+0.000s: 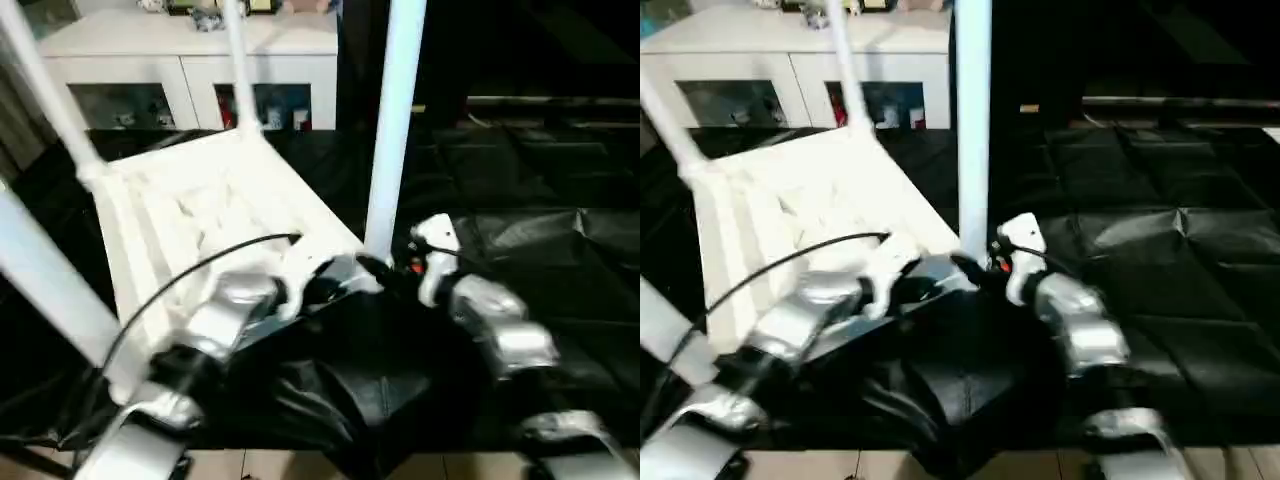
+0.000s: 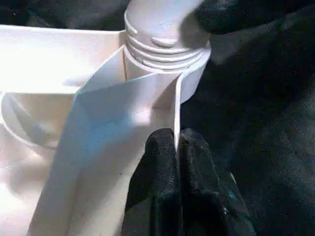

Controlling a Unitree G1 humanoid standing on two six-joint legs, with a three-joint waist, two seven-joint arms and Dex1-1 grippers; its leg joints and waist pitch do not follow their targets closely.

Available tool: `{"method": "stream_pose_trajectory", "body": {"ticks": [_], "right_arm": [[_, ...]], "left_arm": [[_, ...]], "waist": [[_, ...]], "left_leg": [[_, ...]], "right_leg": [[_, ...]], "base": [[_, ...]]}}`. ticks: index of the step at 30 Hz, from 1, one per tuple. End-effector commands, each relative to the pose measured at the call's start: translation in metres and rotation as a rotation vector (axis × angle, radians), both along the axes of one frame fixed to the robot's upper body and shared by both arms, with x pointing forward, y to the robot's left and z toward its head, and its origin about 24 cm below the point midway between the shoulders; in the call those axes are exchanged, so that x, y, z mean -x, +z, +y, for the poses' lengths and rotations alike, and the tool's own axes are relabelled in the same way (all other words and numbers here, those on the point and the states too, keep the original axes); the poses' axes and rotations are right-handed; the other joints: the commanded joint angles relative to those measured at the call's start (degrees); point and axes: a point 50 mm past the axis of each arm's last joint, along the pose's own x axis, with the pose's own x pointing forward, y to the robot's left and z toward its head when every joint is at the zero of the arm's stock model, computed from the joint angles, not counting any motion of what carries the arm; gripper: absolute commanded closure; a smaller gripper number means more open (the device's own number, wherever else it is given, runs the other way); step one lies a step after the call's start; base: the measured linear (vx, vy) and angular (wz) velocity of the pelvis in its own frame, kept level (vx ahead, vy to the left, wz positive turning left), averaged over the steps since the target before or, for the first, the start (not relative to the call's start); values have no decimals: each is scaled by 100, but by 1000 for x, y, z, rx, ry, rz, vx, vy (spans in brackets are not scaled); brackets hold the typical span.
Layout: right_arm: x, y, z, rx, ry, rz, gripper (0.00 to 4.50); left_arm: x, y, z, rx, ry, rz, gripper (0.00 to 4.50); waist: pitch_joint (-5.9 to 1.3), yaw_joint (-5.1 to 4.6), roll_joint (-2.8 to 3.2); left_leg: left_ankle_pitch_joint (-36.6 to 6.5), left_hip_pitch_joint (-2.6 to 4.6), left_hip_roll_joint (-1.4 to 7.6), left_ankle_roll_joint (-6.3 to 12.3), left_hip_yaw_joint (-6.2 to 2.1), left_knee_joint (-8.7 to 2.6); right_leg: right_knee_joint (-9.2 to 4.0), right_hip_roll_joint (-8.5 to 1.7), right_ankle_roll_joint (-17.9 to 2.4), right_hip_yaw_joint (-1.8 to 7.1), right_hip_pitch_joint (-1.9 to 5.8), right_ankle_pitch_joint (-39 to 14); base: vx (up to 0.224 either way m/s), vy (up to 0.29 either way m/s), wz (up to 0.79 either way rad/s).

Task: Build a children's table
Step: Rotate leg to tighten

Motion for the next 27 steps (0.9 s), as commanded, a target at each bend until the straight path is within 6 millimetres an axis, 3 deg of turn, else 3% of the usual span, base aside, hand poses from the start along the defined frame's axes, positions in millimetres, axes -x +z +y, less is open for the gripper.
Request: {"method": "stream_pose_trajectory", "body": {"ticks": [1, 3, 9, 10, 12, 17, 23, 27], "right_arm": [[11, -8, 13, 48, 189, 48, 135], [12, -8, 3, 105, 225, 44, 135], [10, -5, -1, 134, 266, 41, 135], [10, -5, 0, 132, 269, 41, 135], [10, -5, 3, 122, 282, 44, 135], [11, -6, 6, 119, 309, 49, 168], [14, -9, 7, 105, 319, 68, 181], [14, -14, 7, 82, 247, 71, 182]], "left_arm": [[9, 8, -11, 70, -156, -20, 450], [15, 10, -4, 77, -219, 1, 450], [17, 14, 10, 38, -276, 14, 450], [16, 15, 12, 32, -279, 12, 450], [15, 15, 15, 20, -277, 7, 450], [13, 16, 19, 11, -277, 2, 450], [13, 16, 19, 15, -263, -5, 450], [7, 13, 17, 5, -178, -30, 450]], "waist": [[-358, 45, -172], [-350, 63, -157], [-376, 124, -129], [-378, 122, -166], [-364, 125, -146], [-353, 124, -183], [-364, 129, -209], [-351, 126, -209]], "left_leg": [[-1283, 1, 153, 428, -75, -350], [-1182, -1, 164, 440, -63, -340], [-938, 17, 196, 493, -47, -312], [-931, 17, 194, 491, -42, -308], [-1020, 9, 193, 466, -46, -315], [-1201, 16, 197, 330, -50, -335], [-1040, 13, 192, 375, -40, -317], [-1096, 12, 195, 355, -45, -327]], "right_leg": [[-470, -272, -1019, 169, 236, -1806], [-429, -256, -1143, 168, 217, -1530], [-324, -228, -1443, 152, 212, -792], [-319, -224, -1458, 150, 212, -748], [-326, -234, -1448, 152, 204, -832], [-351, -255, -1351, 165, 207, -1130], [-326, -251, -1380, 168, 215, -900], [-351, -257, -1330, 171, 211, -1078]], "base": [[0, 0, 0], [0, 0, 0], [0, 0, 0], [0, 0, 0], [0, 0, 0], [0, 0, 0], [0, 0, 0], [0, 0, 0]]}}
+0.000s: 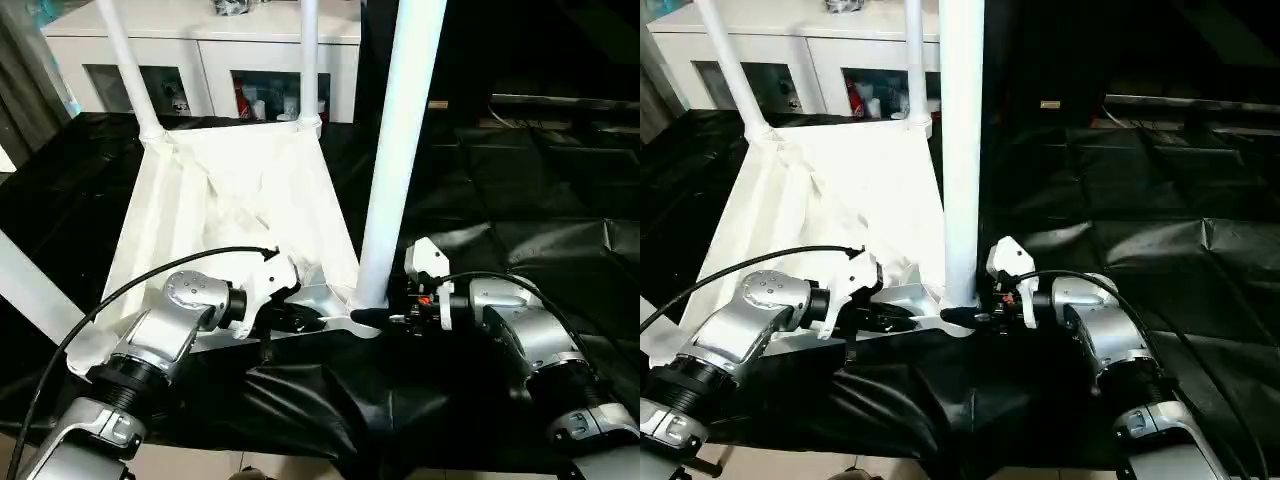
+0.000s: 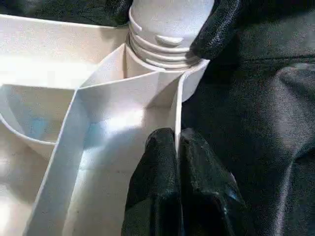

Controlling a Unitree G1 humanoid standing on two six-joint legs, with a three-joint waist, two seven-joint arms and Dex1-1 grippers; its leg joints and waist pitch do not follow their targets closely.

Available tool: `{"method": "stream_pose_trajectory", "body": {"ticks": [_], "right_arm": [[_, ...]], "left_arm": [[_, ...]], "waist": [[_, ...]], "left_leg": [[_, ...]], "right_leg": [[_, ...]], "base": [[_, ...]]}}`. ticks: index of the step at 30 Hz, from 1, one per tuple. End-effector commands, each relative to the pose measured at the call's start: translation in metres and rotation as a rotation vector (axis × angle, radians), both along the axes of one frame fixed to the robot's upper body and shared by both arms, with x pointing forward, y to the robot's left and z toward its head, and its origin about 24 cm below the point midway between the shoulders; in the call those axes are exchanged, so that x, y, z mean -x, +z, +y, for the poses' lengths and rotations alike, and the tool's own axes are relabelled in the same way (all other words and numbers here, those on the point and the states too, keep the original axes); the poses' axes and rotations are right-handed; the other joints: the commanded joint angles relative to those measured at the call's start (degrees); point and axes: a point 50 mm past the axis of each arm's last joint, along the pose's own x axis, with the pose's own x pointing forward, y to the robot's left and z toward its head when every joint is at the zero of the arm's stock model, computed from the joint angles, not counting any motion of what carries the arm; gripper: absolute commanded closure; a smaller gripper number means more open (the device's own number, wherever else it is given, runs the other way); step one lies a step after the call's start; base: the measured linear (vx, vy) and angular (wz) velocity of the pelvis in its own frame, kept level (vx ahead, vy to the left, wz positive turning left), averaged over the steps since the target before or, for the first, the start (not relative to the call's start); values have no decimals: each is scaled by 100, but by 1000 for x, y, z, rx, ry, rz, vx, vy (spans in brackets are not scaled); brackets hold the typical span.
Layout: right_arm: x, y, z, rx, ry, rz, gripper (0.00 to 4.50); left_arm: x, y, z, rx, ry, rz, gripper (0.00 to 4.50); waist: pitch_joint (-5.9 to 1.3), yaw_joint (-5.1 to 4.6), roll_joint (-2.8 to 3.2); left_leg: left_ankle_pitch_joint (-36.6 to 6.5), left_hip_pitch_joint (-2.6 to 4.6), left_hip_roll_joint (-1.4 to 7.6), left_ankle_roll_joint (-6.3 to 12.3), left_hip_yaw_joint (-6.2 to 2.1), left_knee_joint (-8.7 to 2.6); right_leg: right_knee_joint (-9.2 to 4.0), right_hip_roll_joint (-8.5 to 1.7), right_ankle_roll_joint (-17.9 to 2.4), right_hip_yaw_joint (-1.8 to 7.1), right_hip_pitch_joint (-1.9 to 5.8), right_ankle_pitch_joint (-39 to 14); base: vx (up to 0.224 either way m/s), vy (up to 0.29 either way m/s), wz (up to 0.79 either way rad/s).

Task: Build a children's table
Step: Rotate leg to tighten

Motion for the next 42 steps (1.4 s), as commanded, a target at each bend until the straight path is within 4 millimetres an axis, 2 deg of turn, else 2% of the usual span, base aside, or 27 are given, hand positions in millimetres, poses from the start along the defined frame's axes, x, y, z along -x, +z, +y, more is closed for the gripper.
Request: {"method": "stream_pose_trajectory", "body": {"ticks": [1, 3, 4, 5, 6, 7, 8, 9, 10, 11, 12, 13, 14, 15, 18, 20, 22, 25, 27, 29, 30, 31, 34, 36, 37, 39, 42], "right_arm": [[1, -12, 5, 9, -74, 21, 182], [-5, -19, 6, 14, -216, 12, 182], [-5, -20, 6, 14, -219, 12, 182], [-9, -24, 8, -3, -328, 23, 182], [-12, -29, 12, -19, -437, 34, 182], [-15, -35, 21, -38, -571, 59, 182], [-15, -35, 21, -38, -571, 59, 182], [-16, -37, 30, -47, -624, 71, 183], [-17, -38, 34, -49, -639, 72, 183], [-17, -38, 36, -50, -641, 72, 183], [-18, -35, 53, -61, -622, 59, 183], [-17, -33, 62, -66, -591, 38, 183], [-16, -30, 70, -72, -543, 12, 183], [-14, -28, 74, -83, -511, -3, 148], [-12, -25, 77, -117, -475, 3, 110], [-11, -23, 71, -130, -432, 7, 103], [-8, -20, 58, -106, -342, -9, 69], [-4, -16, 46, -93, -246, -11, 69], [0, -9, 28, -61, -124, -14, 69], [2, -6, 20, -39, -75, -13, 69], [3, -5, 16, -28, -52, -12, 69], [4, -4, 12, -19, -36, -10, 69], [5, -1, 2, 13, 16, -5, 69], [4, 0, -1, 25, 27, -3, 69], [3, 1, -3, 31, 41, 2, 69], [3, 2, -2, 34, 59, 9, 69], [3, 2, 1, 29, 79, 13, 85]], "left_arm": [[-11, 6, -7, 33, 78, -56, 450], [-20, 5, -10, 43, 182, -63, 450], [-20, 5, -10, 43, 184, -63, 450], [-25, 5, -15, 42, 234, -74, 450], [-30, 4, -22, 44, 289, -85, 450], [-35, 4, -34, 50, 353, -97, 450], [-35, 4, -34, 50, 353, -97, 450], [-37, 3, -44, 60, 378, -98, 450], [-37, 3, -47, 63, 386, -99, 450], [-37, 3, -48, 65, 386, -99, 450], [-36, 3, -57, 75, 381, -102, 450], [-36, 3, -61, 78, 373, -103, 450], [-34, 3, -65, 82, 356, -105, 450], [-34, 3, -67, 82, 346, -105, 450], [-33, 3, -69, 80, 320, -113, 450], [-30, 4, -66, 83, 268, -115, 450], [-23, 4, -60, 92, 190, -101, 450], [-16, 5, -54, 105, 113, -84, 450], [-6, 5, -42, 97, 12, -54, 450], [-2, 5, -37, 95, -24, -41, 450], [-1, 6, -33, 94, -36, -35, 450], [0, 6, -31, 92, -45, -29, 450], [5, 8, -21, 81, -95, -9, 450], [6, 9, -16, 72, -109, -5, 450], [7, 10, -10, 59, -118, -2, 450], [7, 10, -5, 46, -120, 0, 450], [5, 11, -1, 37, -110, -2, 450]], "waist": [[-351, -23, -119], [-317, -53, -114], [-327, -64, -124], [-334, -66, -101], [-296, -124, -108], [-297, -152, -93], [-298, -173, -109], [-299, -174, -60], [-288, -189, -93], [-289, -186, -94], [-294, -193, 9], [-303, -205, -42], [-309, -199, -42], [-319, -194, -9], [-335, -185, -8], [-334, -173, 6], [-341, -152, 3], [-350, -143, 6], [-372, -113, 0], [-368, -102, 22], [-377, -84, 25], [-379, -66, 11], [-377, -27, 22], [-361, -22, 1], [-352, -22, -40], [-345, -22, -17], [-337, -19, -44]], "left_leg": [[-1158, 101, 176, 290, -56, -387], [-1411, 128, 162, 159, -57, -415], [-1469, 113, 152, 60, -82, -435], [-1506, 118, 158, 37, -92, -438], [-1647, 123, 146, -8, -80, -451], [-1778, 140, 133, -88, -106, -463], [-1802, 137, 119, -101, -103, -464], [-1892, 149, 122, -127, -131, -473], [-1988, 153, 114, -103, -127, -474], [-2024, 165, 118, -88, -131, -476], [-2110, 172, 116, -87, -133, -479], [-2050, 146, 104, -71, -135, -486], [-2024, 139, 105, -60, -135, -488], [-2016, 155, 114, -34, -128, -483], [-1840, 132, 116, 57, -117, -483], [-1821, 124, 116, 90, -113, -484], [-1802, 128, 131, 135, -115, -485], [-1669, 104, 138, 213, -104, -474], [-1453, 101, 153, 296, -100, -450], [-1317, 92, 172, 376, -82, -440], [-1304, 126, 182, 392, -64, -421], [-1247, 117, 182, 393, -65, -416], [-1217, 119, 190, 406, -58, -417], [-1267, 117, 187, 364, -60, -431], [-1328, 119, 188, 328, -59, -437], [-1384, 120, 190, 288, -63, -446], [-1353, 122, 190, 257, -66, -448]], "right_leg": [[-401, -255, -1283, 179, 252, -1191], [-467, -262, -1191, 187, 221, -1654], [-476, -284, -1080, 175, 257, -1917], [-478, -291, -1043, 176, 254, -1975], [-519, -255, -967, 184, 208, -2137], [-542, -274, -890, 180, 215, -2391], [-557, -267, -840, 174, 214, -2495], [-568, -287, -784, 172, 207, -2659], [-610, -276, -704, 167, 196, -2793], [-618, -280, -679, 171, 189, -2840], [-642, -275, -673, 177, 174, -2826], [-627, -261, -674, 169, 202, -2689], [-620, -266, -679, 172, 208, -2643], [-622, -264, -696, 182, 191, -2541], [-580, -247, -814, 186, 220, -2110], [-569, -250, -878, 182, 236, -2013], [-563, -253, -910, 182, 257, -1910], [-527, -248, -1005, 186, 276, -1580], [-475, -247, -1160, 172, 309, -1219], [-442, -233, -1284, 166, 303, -973], [-434, -231, -1367, 168, 273, -876], [-413, -232, -1431, 165, 292, -780], [-402, -235, -1469, 164, 281, -743], [-410, -232, -1442, 162, 281, -860], [-422, -242, -1417, 166, 283, -980], [-427, -247, -1383, 174, 272, -1119], [-425, -252, -1354, 180, 271, -1131]], "base": [[0, 0, 0], [0, 0, 0], [0, 0, 0], [0, 0, 0], [0, 0, 0], [0, 0, 0], [0, 0, 0], [0, 0, 0], [0, 0, 0], [0, 0, 0], [0, 0, 0], [0, 0, 0], [0, 0, 0], [0, 0, 0], [0, 0, 0], [0, 0, 0], [0, 0, 0], [0, 0, 0], [0, 0, 0], [0, 0, 0], [0, 0, 0], [0, 0, 0], [0, 0, 0], [0, 0, 0], [0, 0, 0], [0, 0, 0], [0, 0, 0]]}}
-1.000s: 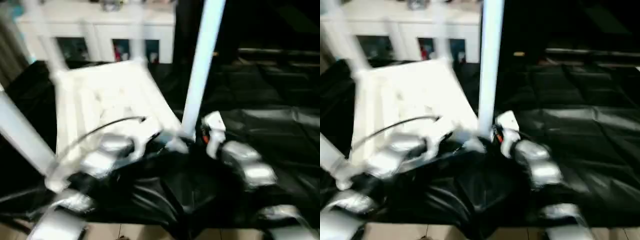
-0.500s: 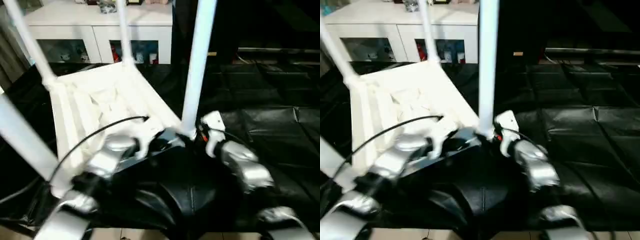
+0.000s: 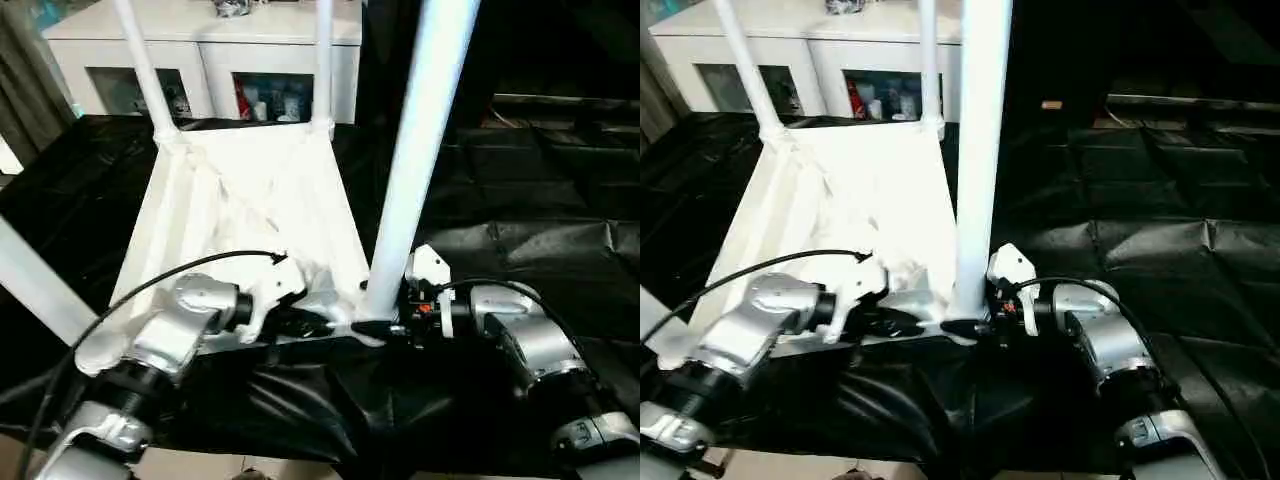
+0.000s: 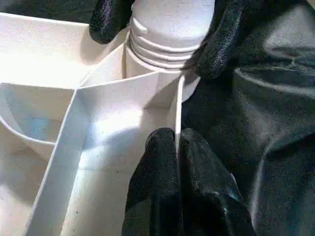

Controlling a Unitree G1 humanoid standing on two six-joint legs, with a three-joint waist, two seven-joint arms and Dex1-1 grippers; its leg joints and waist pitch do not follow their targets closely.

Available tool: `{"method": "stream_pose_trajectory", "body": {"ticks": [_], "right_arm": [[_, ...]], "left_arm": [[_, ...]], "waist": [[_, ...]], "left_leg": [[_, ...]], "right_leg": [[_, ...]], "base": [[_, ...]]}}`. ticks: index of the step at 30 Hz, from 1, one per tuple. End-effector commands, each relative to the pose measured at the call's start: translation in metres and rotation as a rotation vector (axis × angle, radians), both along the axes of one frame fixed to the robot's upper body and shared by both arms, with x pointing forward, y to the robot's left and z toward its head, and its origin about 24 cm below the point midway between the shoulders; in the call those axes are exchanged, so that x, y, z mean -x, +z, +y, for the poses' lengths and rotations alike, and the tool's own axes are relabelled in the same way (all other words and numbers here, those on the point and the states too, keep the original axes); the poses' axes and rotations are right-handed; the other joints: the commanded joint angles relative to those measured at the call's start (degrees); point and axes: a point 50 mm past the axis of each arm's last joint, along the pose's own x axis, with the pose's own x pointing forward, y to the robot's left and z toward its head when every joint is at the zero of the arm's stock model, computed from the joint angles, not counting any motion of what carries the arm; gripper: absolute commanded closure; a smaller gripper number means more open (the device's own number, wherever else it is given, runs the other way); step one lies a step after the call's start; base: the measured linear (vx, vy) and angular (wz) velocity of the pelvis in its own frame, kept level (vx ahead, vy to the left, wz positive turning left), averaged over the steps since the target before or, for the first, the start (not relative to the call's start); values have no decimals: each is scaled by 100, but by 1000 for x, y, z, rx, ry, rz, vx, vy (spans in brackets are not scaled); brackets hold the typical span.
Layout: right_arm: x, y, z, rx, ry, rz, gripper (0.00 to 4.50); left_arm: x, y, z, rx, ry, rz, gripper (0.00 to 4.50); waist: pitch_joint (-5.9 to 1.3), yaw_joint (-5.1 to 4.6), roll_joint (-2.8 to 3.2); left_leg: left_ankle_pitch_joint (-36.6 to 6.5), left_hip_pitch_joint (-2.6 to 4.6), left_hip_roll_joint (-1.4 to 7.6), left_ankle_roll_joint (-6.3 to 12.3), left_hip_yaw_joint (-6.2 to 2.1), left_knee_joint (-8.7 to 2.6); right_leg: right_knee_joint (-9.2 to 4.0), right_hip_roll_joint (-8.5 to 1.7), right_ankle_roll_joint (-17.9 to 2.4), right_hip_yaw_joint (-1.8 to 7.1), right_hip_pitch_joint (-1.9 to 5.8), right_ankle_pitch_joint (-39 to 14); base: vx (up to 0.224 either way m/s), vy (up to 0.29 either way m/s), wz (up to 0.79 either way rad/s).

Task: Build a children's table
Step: Rotate leg to tighten

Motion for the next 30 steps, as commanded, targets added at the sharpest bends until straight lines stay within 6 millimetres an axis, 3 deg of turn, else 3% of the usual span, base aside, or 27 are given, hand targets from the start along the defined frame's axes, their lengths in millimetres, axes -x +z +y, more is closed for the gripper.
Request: {"method": "stream_pose_trajectory", "body": {"ticks": [1, 10, 12, 13, 14, 16, 17, 19, 20, 21, 22, 25, 27, 30], "right_arm": [[-3, 4, 3, -2, 18, -2, 114], [0, -5, 10, -37, -57, 13, 172], [-5, -14, 11, -13, -193, 5, 179], [-10, -25, 14, -2, -356, 24, 179], [-10, -25, 14, -2, -356, 24, 180], [-14, -36, 20, -1, -520, 47, 180], [-14, -36, 20, -1, -520, 47, 180], [-18, -42, 31, -21, -683, 73, 181], [-19, -42, 35, -23, -720, 75, 181], [-20, -41, 48, -29, -719, 62, 181], [-19, -40, 53, -32, -706, 55, 181], [-17, -31, 69, -67, -597, -19, 181], [-18, -28, 67, -88, -586, -19, 111], [-19, -20, 57, -125, -509, -17, 105]], "left_arm": [[-2, 11, -1, 34, -34, -33, 450], [-9, 10, -5, 46, 71, -59, 450], [-16, 9, -9, 53, 158, -78, 450], [-22, 8, -16, 65, 244, -93, 450], [-22, 8, -16, 65, 244, -93, 450], [-29, 6, -27, 73, 323, -112, 450], [-29, 6, -27, 73, 323, -112, 450], [-34, 5, -44, 85, 392, -126, 450], [-34, 5, -50, 94, 407, -129, 450], [-35, 5, -60, 106, 423, -138, 450], [-35, 5, -63, 108, 423, -140, 450], [-32, 5, -73, 126, 390, -140, 450], [-31, 6, -75, 135, 368, -139, 450], [-25, 8, -72, 158, 276, -132, 450]], "waist": [[-334, -14, -74], [-318, -25, -72], [-299, -57, -70], [-297, -82, -51], [-289, -101, -65], [-270, -172, -49], [-273, -176, -67], [-280, -193, -18], [-282, -200, -28], [-292, -192, -33], [-306, -194, 8], [-334, -166, 15], [-334, -160, 4], [-338, -156, 7]], "left_leg": [[-1320, 76, 200, 261, -73, -384], [-1381, 81, 193, 191, -76, -393], [-1470, 82, 187, 127, -77, -410], [-1532, 77, 176, 55, -89, -420], [-1570, 85, 168, 16, -88, -429], [-1746, 86, 146, -94, -119, -452], [-1818, 109, 142, -93, -117, -447], [-1916, 142, 138, -85, -108, -444], [-1907, 125, 133, -89, -116, -448], [-1832, 113, 135, -84, -120, -453], [-1828, 127, 134, -70, -110, -442], [-1684, 88, 137, 28, -108, -432], [-1647, 83, 131, 84, -101, -427], [-1640, 73, 134, 165, -102, -426]], "right_leg": [[-388, -254, -1357, 177, 250, -1089], [-406, -259, -1327, 184, 242, -1186], [-427, -258, -1267, 192, 221, -1373], [-437, -275, -1216, 200, 228, -1525], [-464, -264, -1175, 195, 221, -1642], [-505, -274, -1003, 187, 223, -2111], [-533, -267, -950, 185, 216, -2231], [-568, -256, -905, 204, 173, -2281], [-558, -256, -897, 199, 189, -2278], [-557, -255, -866, 196, 204, -2221], [-563, -244, -868, 199, 191, -2116], [-526, -247, -901, 196, 223, -1779], [-516, -237, -947, 193, 229, -1664], [-517, -243, -981, 187, 247, -1636]], "base": [[0, 0, 0], [0, 0, 0], [0, 0, 0], [0, 0, 0], [0, 0, 0], [0, 0, 0], [0, 0, 0], [0, 0, 0], [0, 0, 0], [0, 0, 0], [0, 0, 0], [0, 0, 0], [0, 0, 0], [0, 0, 0]]}}
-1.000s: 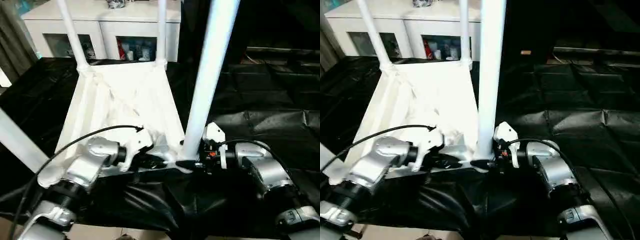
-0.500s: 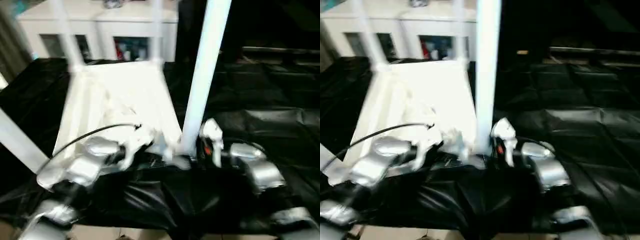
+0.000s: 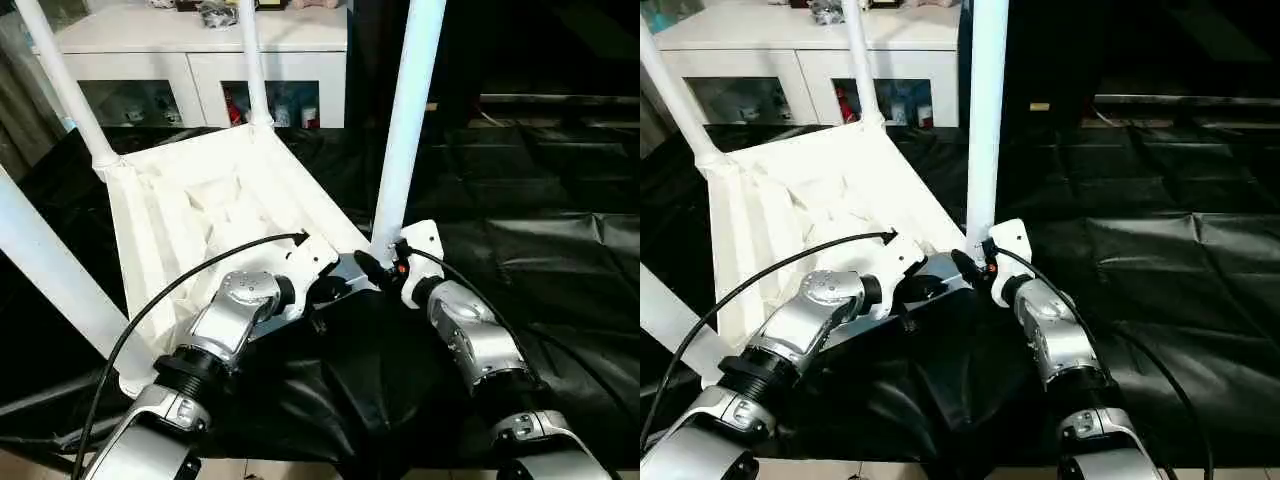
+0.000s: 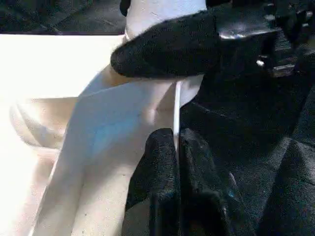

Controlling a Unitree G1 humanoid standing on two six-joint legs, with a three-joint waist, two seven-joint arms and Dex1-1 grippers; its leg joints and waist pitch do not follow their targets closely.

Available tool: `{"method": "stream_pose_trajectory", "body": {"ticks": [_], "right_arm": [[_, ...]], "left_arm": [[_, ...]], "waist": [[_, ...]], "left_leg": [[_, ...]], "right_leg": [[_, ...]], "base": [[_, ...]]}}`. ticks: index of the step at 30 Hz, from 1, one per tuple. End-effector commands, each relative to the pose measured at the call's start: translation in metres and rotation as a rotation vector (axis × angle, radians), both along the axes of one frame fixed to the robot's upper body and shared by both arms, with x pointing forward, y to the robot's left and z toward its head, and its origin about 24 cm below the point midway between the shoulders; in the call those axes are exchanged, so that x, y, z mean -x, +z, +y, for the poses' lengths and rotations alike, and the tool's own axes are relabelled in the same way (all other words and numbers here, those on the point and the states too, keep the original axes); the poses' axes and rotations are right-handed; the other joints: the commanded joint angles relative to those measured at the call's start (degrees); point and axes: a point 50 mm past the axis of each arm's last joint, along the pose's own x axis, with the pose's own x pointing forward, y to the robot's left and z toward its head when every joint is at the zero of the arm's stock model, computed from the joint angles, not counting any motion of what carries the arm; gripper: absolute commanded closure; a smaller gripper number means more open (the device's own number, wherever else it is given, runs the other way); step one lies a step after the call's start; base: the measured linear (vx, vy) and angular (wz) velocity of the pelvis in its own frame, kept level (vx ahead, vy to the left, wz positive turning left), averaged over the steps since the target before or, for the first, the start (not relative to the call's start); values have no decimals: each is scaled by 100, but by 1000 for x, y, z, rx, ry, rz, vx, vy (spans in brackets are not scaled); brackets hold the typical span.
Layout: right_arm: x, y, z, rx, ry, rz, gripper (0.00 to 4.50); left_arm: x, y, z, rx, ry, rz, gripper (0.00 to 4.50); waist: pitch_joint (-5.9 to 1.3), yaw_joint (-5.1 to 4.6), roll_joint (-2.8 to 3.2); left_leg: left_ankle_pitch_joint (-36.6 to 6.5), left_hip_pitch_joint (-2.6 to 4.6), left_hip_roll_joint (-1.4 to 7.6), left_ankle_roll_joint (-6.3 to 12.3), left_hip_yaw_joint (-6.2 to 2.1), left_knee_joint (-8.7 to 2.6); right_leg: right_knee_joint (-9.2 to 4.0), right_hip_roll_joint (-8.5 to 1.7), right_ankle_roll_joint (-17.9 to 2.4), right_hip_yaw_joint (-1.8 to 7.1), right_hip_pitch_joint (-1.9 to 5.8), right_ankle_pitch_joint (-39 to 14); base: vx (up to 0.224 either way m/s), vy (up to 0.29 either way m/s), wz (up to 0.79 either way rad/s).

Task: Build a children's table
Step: Rotate leg to tighten

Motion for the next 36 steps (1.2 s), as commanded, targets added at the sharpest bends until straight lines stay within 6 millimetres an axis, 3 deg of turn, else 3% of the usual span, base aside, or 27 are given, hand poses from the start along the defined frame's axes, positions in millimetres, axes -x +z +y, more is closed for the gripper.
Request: {"method": "stream_pose_trajectory", "body": {"ticks": [1, 3, 4, 9, 13, 15, 18, 21, 22, 26, 27, 28, 30, 32, 36], "right_arm": [[13, -4, 31, -30, 226, 28, 74], [16, 2, 21, 3, 331, 5, 74], [18, 5, 15, 14, 382, 0, 74], [22, 14, -9, 57, 550, 9, 74], [26, 17, -21, 96, 654, 42, 74], [27, 18, -27, 123, 690, 60, 74], [28, 19, -29, 124, 703, 66, 108], [28, 18, -26, 107, 719, 67, 113], [28, 18, -26, 107, 719, 67, 142], [31, 15, -21, 91, 725, 75, 160], [32, 13, -20, 79, 708, 77, 176], [32, 13, -20, 79, 708, 77, 176], [30, 6, -18, 67, 568, 69, 176], [26, 0, -18, 69, 445, 68, 180], [20, -16, -13, 54, 181, 95, 181]], "left_arm": [[6, 15, -21, 126, -102, -53, 450], [11, 14, -15, 129, -173, -31, 450], [14, 13, -10, 120, -211, -20, 450], [20, 12, 9, 92, -307, 8, 450], [23, 12, 25, 51, -363, 44, 450], [23, 13, 35, 27, -381, 57, 450], [22, 14, 39, 24, -387, 59, 450], [19, 17, 41, 18, -385, 50, 450], [19, 17, 41, 18, -385, 50, 450], [18, 17, 38, 24, -381, 45, 450], [17, 17, 37, 26, -367, 39, 450], [17, 17, 37, 26, -367, 39, 450], [10, 15, 32, 22, -270, 10, 450], [5, 15, 27, 35, -201, -5, 450], [-4, 14, 12, 54, -87, -34, 450]], "waist": [[-288, -12, -97], [-305, -1, -102], [-314, 2, -135], [-316, 53, -123], [-312, 88, -150], [-308, 97, -131], [-303, 101, -144], [-308, 123, -170], [-307, 129, -164], [-308, 133, -145], [-309, 134, -118], [-306, 129, -138], [-299, 127, -93], [-292, 95, -124], [-274, -10, -96]], "left_leg": [[-1629, 30, 157, 188, -103, -396], [-1450, 19, 171, 255, -100, -379], [-1319, 3, 166, 320, -93, -362], [-1118, 17, 201, 517, -57, -327], [-1107, 12, 214, 499, -59, -336], [-1179, 32, 222, 431, -70, -348], [-1178, 37, 220, 404, -62, -343], [-1078, 35, 218, 412, -60, -333], [-1055, 34, 217, 420, -58, -330], [-1039, 33, 214, 406, -60, -327], [-1060, 37, 212, 392, -62, -323], [-1076, 34, 209, 383, -60, -326], [-1114, 41, 210, 346, -65, -334], [-1288, 40, 199, 226, -78, -361], [-1563, 44, 171, 3, -108, -396]], "right_leg": [[-507, -244, -1004, 162, 231, -1608], [-469, -238, -1070, 158, 248, -1294], [-444, -242, -1131, 154, 268, -1089], [-416, -231, -1325, 137, 245, -886], [-391, -234, -1376, 130, 250, -871], [-387, -240, -1400, 129, 241, -915], [-380, -244, -1459, 137, 244, -808], [-364, -255, -1486, 139, 255, -715], [-360, -253, -1493, 138, 251, -687], [-357, -250, -1509, 136, 257, -634], [-354, -250, -1512, 137, 258, -640], [-363, -247, -1507, 135, 263, -655], [-374, -246, -1479, 139, 252, -690], [-401, -255, -1400, 137, 267, -966], [-471, -271, -1169, 147, 247, -1610]], "base": [[0, 0, 0], [0, 0, 0], [0, 0, 0], [0, 0, 0], [0, 0, 0], [0, 0, 0], [0, 0, 0], [0, 0, 0], [0, 0, 0], [0, 0, 0], [0, 0, 0], [0, 0, 0], [0, 0, 0], [0, 0, 0], [0, 0, 0]]}}
